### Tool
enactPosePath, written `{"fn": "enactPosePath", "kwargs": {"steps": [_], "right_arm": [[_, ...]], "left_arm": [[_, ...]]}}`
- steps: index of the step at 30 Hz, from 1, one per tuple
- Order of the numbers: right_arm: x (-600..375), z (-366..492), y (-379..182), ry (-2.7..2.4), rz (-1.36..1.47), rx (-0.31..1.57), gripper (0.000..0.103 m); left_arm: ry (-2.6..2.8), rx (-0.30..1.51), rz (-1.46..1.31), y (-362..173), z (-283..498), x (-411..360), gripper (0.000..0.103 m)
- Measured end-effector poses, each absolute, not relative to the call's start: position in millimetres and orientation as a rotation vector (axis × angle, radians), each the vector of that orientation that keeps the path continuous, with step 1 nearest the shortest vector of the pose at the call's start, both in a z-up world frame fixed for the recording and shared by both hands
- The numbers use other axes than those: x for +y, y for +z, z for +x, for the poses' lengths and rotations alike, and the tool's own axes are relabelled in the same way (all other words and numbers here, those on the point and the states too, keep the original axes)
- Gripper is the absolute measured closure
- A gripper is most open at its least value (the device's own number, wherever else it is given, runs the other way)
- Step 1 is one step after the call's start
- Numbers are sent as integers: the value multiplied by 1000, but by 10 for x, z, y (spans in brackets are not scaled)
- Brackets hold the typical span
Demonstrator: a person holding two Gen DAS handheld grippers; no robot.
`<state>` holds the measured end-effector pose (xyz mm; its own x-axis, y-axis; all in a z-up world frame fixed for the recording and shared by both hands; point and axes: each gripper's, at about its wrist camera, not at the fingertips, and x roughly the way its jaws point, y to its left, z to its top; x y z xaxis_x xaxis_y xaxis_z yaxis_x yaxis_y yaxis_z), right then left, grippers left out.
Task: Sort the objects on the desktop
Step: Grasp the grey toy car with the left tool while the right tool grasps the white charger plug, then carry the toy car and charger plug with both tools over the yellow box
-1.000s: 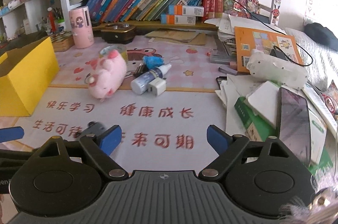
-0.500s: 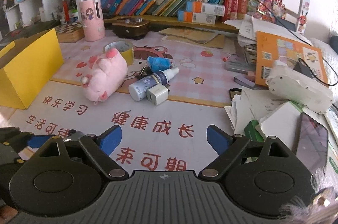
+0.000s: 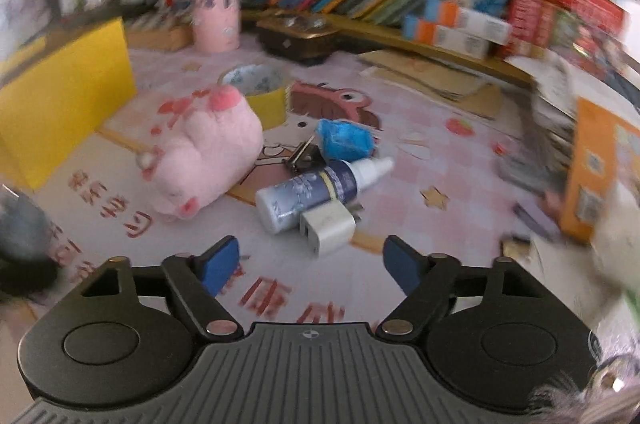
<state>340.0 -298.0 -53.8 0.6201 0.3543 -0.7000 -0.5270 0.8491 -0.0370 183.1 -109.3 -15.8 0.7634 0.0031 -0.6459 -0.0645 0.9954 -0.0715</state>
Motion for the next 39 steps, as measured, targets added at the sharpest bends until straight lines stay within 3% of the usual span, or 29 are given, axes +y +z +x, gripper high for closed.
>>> {"fn": "enactPosePath", "kwargs": {"steps": [9, 18, 21, 23, 24, 39], "right_arm": [[-2884, 3742, -678, 731, -500, 748, 35], [-3088, 3917, -729, 757, -378, 825, 38], [-3151, 3933, -725, 758, -312, 841, 51], [-3175, 3932, -719, 744, -298, 832, 66], [-3194, 3933, -715, 732, -281, 835, 68], [-3135, 3322, -446, 653, -142, 855, 69]], "left_arm": [[118, 648, -140, -22, 1680, -930, 44], [167, 651, -156, -26, 1597, -885, 45], [173, 653, -157, -27, 1567, -888, 45], [174, 655, -157, -26, 1555, -897, 45], [175, 655, -156, -23, 1549, -904, 45], [179, 618, -196, 46, 1422, -867, 45]]}}
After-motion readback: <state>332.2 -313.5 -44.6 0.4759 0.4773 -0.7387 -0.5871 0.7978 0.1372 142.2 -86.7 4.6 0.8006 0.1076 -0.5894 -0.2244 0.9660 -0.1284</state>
